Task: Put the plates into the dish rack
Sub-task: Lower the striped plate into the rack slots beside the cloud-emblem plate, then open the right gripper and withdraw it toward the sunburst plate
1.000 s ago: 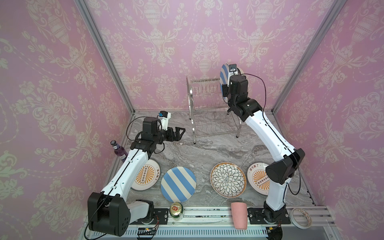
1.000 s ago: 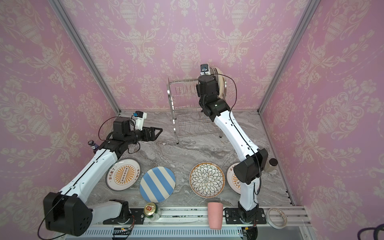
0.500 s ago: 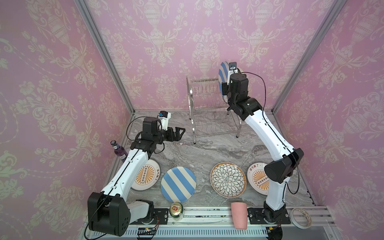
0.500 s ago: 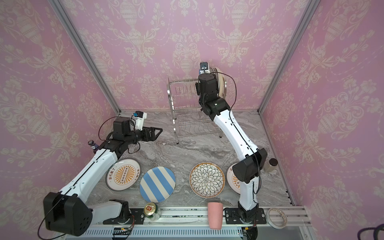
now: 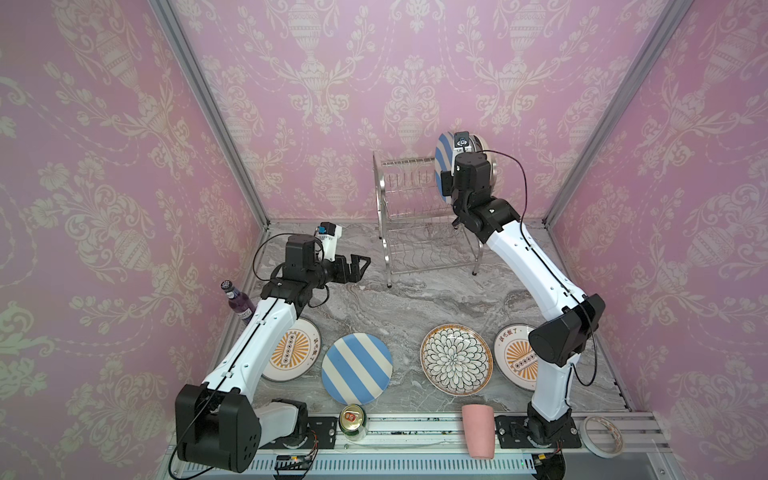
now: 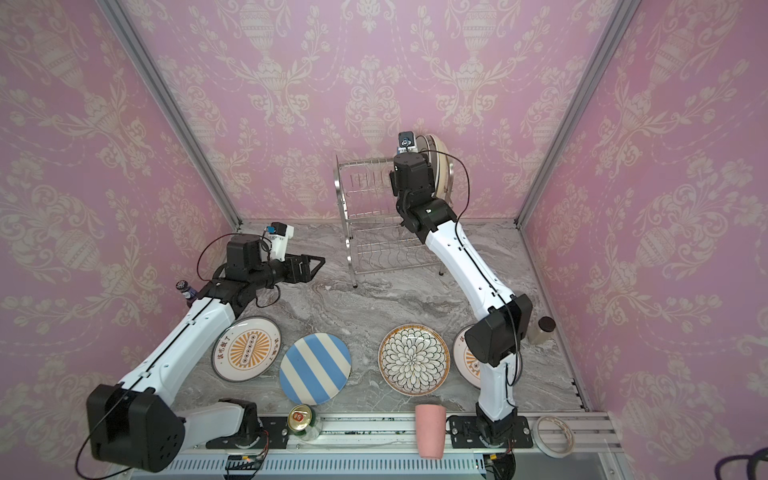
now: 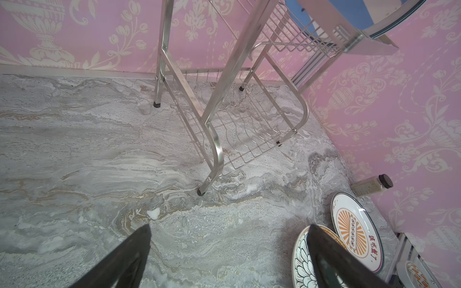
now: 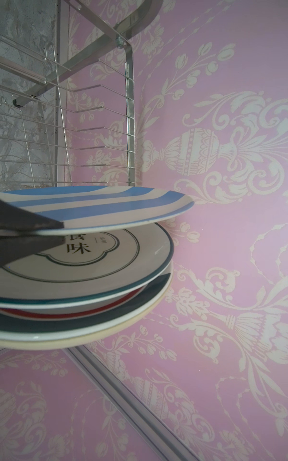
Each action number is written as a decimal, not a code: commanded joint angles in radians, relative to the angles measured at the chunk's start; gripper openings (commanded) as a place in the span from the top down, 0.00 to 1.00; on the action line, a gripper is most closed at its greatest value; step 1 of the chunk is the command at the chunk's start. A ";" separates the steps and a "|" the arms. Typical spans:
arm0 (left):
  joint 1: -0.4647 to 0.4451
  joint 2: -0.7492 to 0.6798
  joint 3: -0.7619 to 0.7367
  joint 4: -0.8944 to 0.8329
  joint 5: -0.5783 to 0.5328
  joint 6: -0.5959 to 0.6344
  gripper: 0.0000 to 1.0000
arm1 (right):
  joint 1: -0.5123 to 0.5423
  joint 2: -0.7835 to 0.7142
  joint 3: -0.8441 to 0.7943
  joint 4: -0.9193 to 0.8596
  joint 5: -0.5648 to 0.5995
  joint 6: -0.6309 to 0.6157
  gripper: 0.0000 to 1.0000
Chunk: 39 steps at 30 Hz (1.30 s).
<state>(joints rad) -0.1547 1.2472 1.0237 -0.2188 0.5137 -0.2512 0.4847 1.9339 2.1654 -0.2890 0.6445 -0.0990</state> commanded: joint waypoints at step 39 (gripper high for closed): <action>-0.008 -0.006 0.005 -0.051 -0.083 0.029 0.01 | 0.029 -0.181 -0.067 -0.147 0.051 -0.003 0.42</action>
<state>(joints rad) -0.1547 1.2469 1.0153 -0.2531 0.4572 -0.2478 0.5045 1.8076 2.1143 -0.3981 0.6788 -0.1261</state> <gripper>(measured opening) 0.994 0.579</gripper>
